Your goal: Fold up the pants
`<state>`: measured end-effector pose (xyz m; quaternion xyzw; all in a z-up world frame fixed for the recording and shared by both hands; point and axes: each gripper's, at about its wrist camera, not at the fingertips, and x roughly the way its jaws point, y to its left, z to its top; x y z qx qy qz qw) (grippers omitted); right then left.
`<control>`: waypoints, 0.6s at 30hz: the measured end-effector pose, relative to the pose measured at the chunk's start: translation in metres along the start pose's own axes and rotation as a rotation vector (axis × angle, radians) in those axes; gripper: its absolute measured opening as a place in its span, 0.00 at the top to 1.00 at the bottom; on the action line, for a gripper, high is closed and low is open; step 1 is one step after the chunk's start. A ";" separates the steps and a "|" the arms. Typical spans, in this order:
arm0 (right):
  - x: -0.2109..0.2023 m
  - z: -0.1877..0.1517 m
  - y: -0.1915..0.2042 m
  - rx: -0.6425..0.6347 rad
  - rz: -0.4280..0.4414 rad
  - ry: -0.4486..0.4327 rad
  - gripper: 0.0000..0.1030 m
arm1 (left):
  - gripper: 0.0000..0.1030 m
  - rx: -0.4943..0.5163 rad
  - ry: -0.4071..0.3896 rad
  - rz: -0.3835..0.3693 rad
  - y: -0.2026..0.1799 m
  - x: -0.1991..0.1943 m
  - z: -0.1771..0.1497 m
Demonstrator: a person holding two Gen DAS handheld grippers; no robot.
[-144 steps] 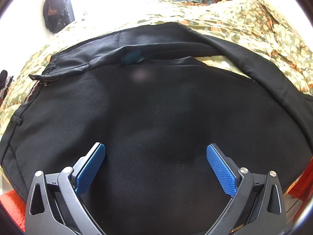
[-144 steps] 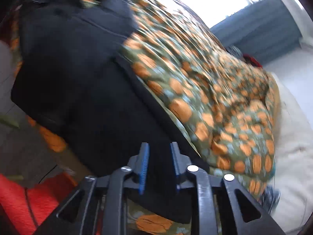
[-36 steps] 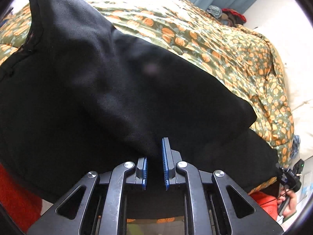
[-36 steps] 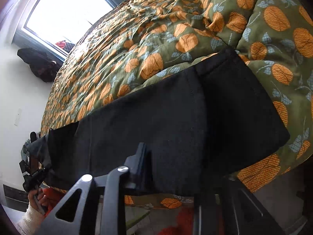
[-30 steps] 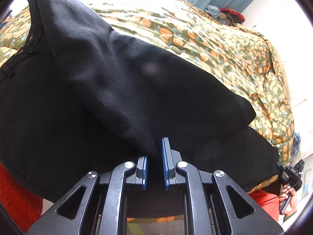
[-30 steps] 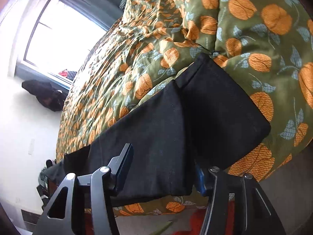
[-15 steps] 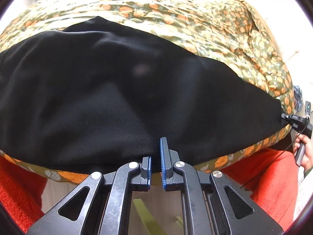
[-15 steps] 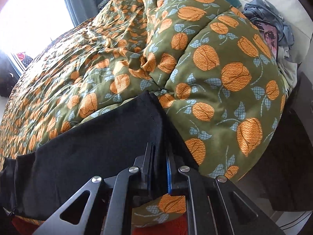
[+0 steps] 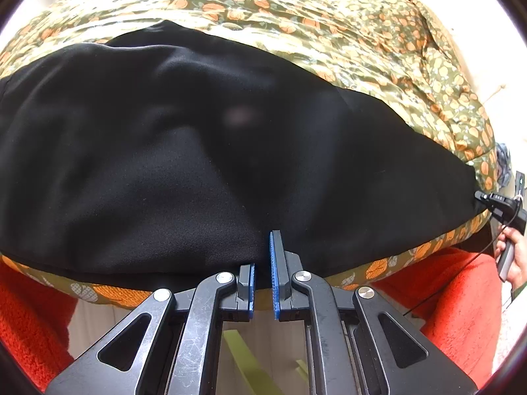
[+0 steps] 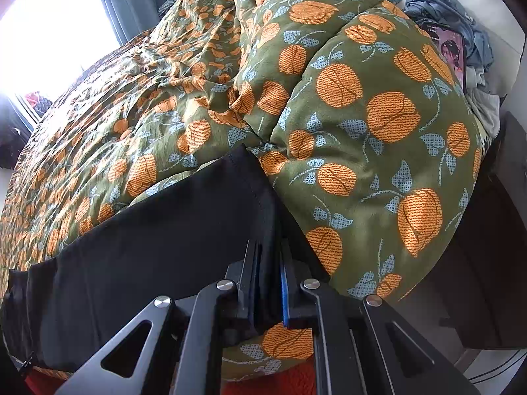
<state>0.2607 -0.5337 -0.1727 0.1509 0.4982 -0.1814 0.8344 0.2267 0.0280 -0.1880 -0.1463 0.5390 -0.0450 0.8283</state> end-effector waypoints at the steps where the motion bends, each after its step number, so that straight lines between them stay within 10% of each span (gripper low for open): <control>1: 0.000 0.000 0.001 -0.003 -0.003 -0.001 0.89 | 0.94 -0.001 0.001 0.001 -0.001 0.000 0.000; 18: 0.001 0.000 0.000 0.002 0.012 0.001 0.89 | 0.94 0.015 0.021 0.027 -0.008 0.007 0.003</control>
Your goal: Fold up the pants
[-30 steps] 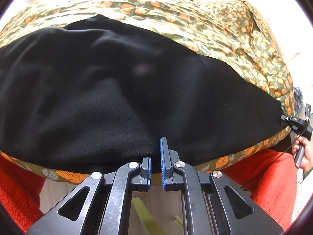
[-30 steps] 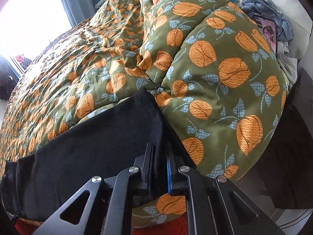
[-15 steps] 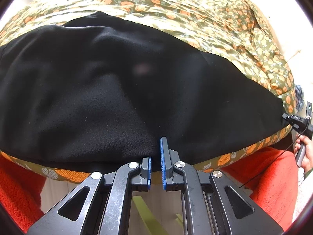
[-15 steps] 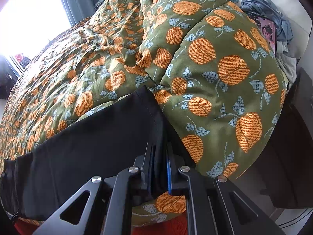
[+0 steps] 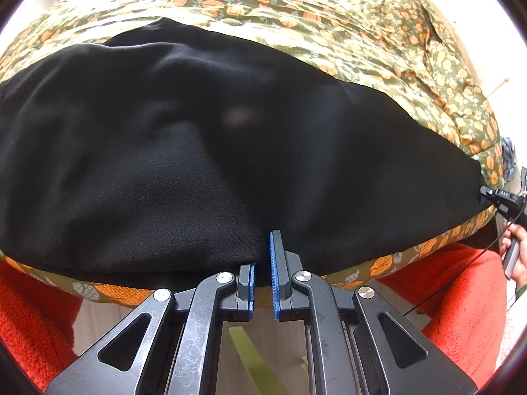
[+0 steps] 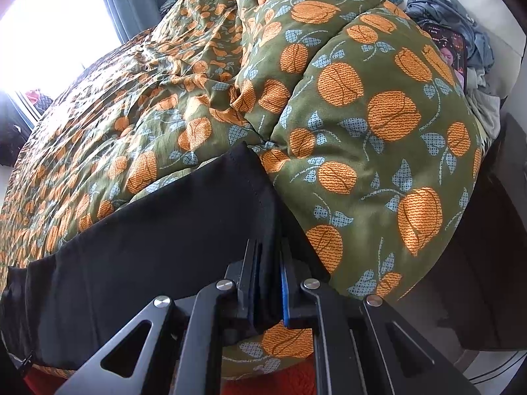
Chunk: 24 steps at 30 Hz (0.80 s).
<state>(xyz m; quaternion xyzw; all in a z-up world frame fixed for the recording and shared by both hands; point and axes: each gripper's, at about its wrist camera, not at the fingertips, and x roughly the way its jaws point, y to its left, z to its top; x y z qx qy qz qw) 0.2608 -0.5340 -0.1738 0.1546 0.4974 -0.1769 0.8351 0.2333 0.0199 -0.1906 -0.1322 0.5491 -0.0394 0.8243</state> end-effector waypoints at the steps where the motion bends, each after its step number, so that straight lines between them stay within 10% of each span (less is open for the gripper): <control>1: -0.001 -0.001 -0.001 0.006 0.006 -0.001 0.89 | 0.93 0.001 0.002 0.001 0.000 -0.001 0.000; 4: -0.004 -0.003 -0.010 0.050 0.051 -0.011 0.84 | 0.80 -0.016 0.024 0.028 0.001 -0.007 -0.002; 8: -0.029 -0.011 -0.024 0.120 0.065 -0.125 0.61 | 0.38 0.003 0.036 0.057 -0.001 -0.031 -0.018; 15: -0.072 -0.024 -0.031 0.154 0.019 -0.341 0.51 | 0.37 0.221 -0.009 0.013 -0.053 -0.068 -0.023; 24: -0.069 -0.017 -0.002 0.022 -0.025 -0.328 0.51 | 0.30 0.371 -0.028 -0.023 -0.160 0.002 0.092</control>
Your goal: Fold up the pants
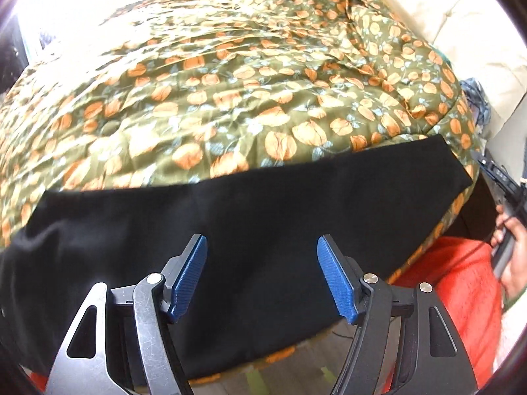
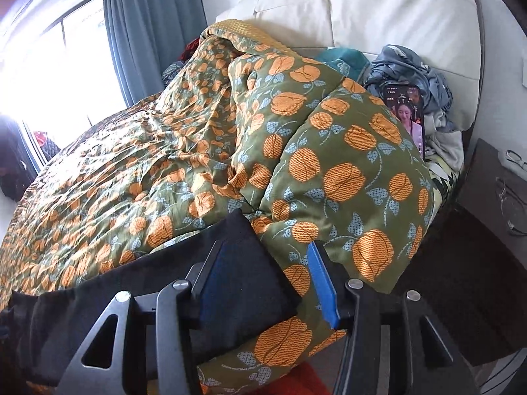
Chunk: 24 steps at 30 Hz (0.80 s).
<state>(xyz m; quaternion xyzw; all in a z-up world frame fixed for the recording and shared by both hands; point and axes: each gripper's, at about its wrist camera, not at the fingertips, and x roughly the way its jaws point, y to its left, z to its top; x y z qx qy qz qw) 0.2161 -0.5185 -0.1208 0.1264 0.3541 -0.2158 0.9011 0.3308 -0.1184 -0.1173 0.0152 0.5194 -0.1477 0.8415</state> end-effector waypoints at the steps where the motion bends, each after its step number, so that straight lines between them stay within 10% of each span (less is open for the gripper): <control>1: 0.000 -0.001 0.000 -0.005 -0.002 0.001 0.51 | 0.30 0.004 0.011 -0.001 -0.007 0.011 0.012; 8: 0.001 -0.003 -0.014 0.049 0.007 0.011 0.51 | 0.30 0.093 0.124 0.037 -0.056 0.083 0.013; 16: 0.024 -0.007 -0.040 0.189 0.095 0.128 0.51 | 0.16 0.236 0.099 0.032 -0.095 0.064 -0.055; 24: 0.026 -0.011 -0.105 0.491 0.317 0.194 0.51 | 0.14 0.220 0.105 0.004 -0.094 0.063 -0.055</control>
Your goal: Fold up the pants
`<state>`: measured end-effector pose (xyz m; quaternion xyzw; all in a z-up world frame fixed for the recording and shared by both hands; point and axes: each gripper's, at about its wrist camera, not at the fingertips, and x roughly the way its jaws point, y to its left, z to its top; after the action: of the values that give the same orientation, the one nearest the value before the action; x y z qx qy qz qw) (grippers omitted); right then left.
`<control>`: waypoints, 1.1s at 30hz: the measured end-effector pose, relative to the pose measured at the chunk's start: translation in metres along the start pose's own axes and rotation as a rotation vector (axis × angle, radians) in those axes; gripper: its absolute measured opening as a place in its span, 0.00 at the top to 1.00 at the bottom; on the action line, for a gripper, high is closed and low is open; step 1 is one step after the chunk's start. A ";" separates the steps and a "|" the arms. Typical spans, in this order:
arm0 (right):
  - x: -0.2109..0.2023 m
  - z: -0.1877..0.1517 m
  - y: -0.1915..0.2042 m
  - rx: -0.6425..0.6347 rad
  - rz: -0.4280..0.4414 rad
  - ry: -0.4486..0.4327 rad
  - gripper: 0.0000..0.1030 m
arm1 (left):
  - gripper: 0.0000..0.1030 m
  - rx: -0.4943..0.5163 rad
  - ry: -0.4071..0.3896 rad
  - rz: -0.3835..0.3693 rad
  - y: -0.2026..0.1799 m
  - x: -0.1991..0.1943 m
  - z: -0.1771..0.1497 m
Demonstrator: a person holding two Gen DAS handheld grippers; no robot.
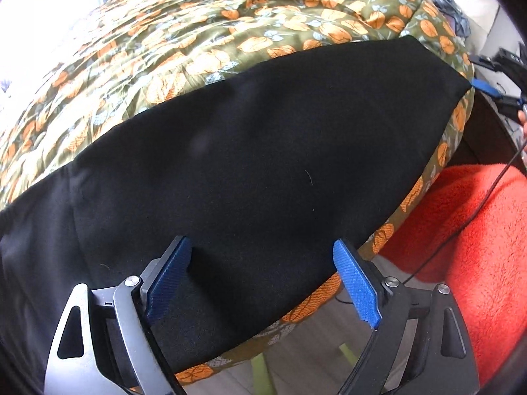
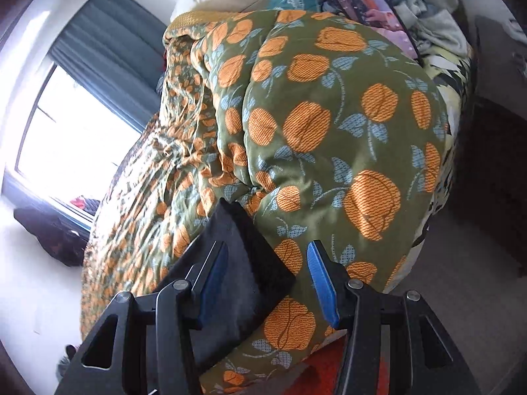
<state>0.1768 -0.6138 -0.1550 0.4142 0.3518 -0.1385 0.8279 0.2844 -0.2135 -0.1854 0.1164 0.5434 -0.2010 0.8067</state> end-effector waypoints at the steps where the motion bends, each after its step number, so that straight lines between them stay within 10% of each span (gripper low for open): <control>1: -0.002 0.001 -0.007 0.035 0.016 0.021 0.51 | 0.14 -0.003 0.000 0.000 0.000 0.000 0.000; 11: 0.058 -0.025 0.003 -0.004 0.093 0.321 0.51 | 0.13 -0.005 -0.004 -0.001 0.001 0.002 0.001; 14: 0.076 -0.025 0.010 -0.025 0.100 0.344 0.52 | 0.11 -0.011 -0.007 0.005 0.000 0.004 0.000; 18: 0.078 -0.029 0.021 -0.076 0.049 0.327 0.89 | 0.05 0.018 -0.009 0.026 -0.009 0.012 -0.002; 23: 0.032 -0.027 0.065 -0.173 0.097 0.212 0.91 | 0.02 0.112 0.011 0.068 -0.020 0.014 -0.003; 28: -0.011 -0.033 0.158 -0.350 0.183 0.128 0.91 | 0.05 -0.141 -0.068 -0.144 0.044 -0.044 0.004; 33: -0.030 -0.084 0.273 -0.543 0.324 0.100 0.91 | 0.05 -0.408 -0.201 -0.127 0.154 -0.104 -0.013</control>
<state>0.2588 -0.3814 -0.0080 0.2352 0.3457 0.1145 0.9011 0.3086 -0.0505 -0.0986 -0.1040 0.4961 -0.1479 0.8492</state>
